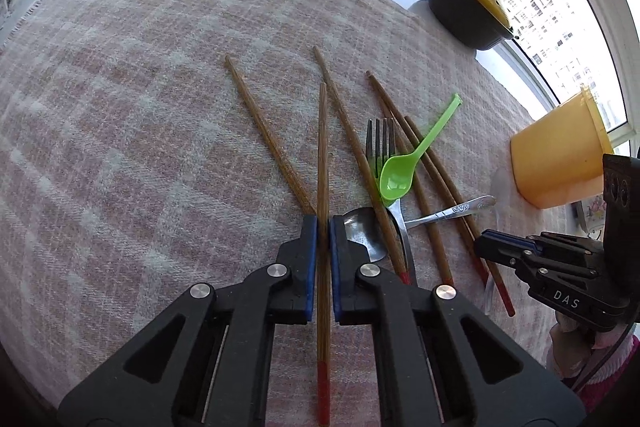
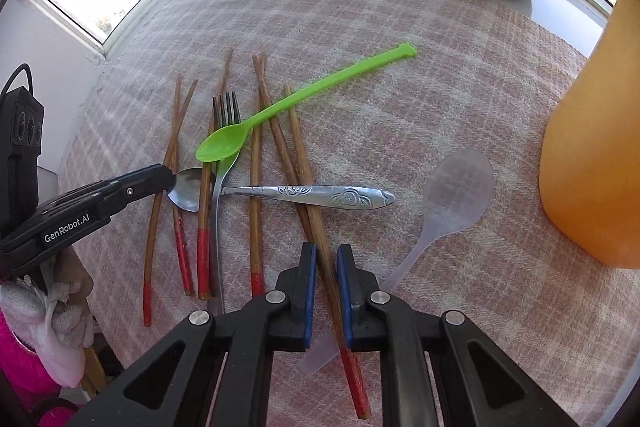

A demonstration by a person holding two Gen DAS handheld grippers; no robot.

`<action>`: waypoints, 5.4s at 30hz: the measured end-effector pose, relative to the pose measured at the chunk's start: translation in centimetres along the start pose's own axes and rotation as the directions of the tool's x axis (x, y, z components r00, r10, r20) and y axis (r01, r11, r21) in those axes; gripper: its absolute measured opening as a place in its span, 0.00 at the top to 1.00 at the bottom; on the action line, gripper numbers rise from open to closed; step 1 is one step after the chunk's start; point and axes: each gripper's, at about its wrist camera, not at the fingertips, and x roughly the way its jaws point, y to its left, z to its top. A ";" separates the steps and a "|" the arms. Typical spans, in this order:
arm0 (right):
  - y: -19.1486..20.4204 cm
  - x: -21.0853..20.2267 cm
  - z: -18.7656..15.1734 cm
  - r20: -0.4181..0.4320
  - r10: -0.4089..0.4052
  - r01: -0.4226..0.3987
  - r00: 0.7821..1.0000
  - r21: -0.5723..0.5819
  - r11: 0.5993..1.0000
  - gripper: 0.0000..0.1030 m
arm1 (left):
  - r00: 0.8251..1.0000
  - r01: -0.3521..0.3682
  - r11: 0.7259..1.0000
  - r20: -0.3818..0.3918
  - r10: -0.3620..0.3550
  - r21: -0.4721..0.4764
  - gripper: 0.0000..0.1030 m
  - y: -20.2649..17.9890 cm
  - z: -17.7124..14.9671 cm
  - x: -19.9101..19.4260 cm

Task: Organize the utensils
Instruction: 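Close the left tool around a wooden chopstick in the pile, then close the right tool on a red-tipped chopstick while the left tool lifts its chopstick, then carry both held chopsticks upright over the yellow bin, then open both tools to drop the chopsticks into the yellow bin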

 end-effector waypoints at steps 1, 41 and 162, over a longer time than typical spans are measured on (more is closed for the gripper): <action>-0.1 0.0 0.0 -0.001 0.004 -0.004 1.000 0.002 1.000 0.92 | 1.000 0.007 1.000 -0.001 -0.007 -0.005 0.96 0.2 0.0 -0.1; -3.0 -6.9 -7.8 0.113 0.049 -0.066 0.992 0.156 0.986 0.96 | 0.992 0.121 0.993 0.031 -0.121 0.014 0.96 -2.1 -0.8 -4.0; -14.4 -19.5 -1.8 0.578 -0.194 0.071 0.792 0.228 0.971 0.64 | 0.935 0.258 0.891 0.136 -0.328 0.374 0.74 -26.8 9.9 -8.1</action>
